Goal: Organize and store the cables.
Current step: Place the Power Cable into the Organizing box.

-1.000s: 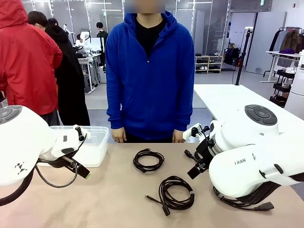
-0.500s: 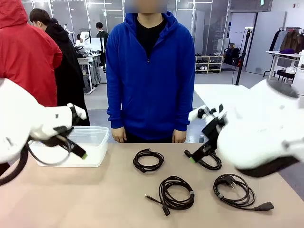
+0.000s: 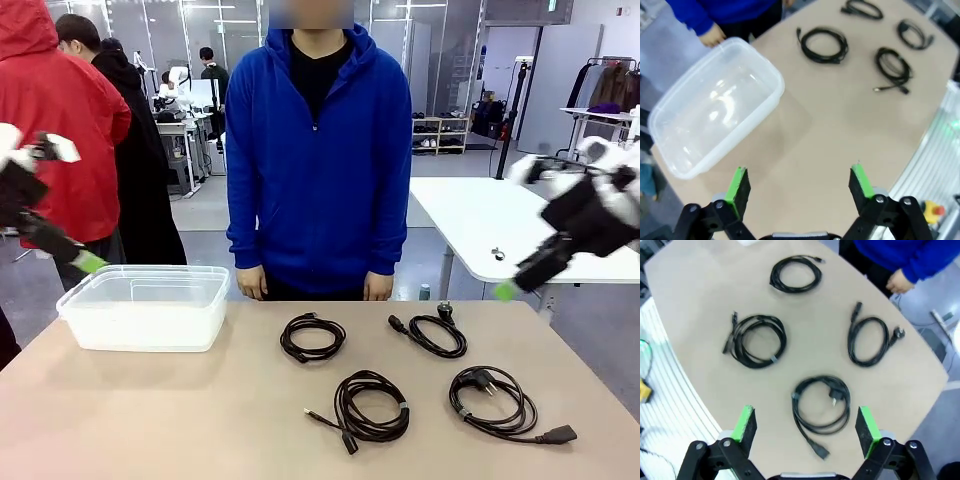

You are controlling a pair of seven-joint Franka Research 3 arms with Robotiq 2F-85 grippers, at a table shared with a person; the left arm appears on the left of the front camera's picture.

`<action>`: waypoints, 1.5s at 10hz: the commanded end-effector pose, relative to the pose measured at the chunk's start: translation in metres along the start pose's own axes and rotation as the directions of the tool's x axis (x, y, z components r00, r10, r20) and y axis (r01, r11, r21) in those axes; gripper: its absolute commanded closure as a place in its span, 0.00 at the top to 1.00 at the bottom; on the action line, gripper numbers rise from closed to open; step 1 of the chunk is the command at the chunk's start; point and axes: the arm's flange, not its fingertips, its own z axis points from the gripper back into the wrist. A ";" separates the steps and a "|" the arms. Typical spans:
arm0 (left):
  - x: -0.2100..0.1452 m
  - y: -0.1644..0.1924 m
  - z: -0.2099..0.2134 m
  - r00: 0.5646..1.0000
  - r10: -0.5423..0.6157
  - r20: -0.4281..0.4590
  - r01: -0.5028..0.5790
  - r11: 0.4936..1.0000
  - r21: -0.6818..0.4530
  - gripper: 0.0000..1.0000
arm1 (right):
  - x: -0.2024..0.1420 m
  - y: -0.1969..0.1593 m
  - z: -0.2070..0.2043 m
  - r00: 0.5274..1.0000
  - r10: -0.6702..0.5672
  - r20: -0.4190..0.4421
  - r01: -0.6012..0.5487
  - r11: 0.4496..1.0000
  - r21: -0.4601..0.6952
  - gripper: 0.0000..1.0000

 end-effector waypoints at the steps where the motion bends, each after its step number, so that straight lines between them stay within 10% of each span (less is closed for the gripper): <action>1: -0.041 0.028 0.038 0.993 -0.008 0.118 0.020 0.994 -0.106 1.00 | -0.066 -0.018 0.024 0.999 -0.018 0.050 0.019 1.000 -0.020 1.00; 6: -0.137 0.060 0.081 0.963 0.112 0.246 -0.084 0.989 -0.122 1.00 | -0.215 -0.032 0.074 0.956 -0.199 0.216 0.207 0.978 -0.015 1.00; 15: -0.141 0.060 0.096 0.964 0.101 0.244 -0.078 0.992 -0.102 1.00 | -0.187 -0.069 0.111 0.964 -0.185 0.191 0.193 0.981 -0.025 1.00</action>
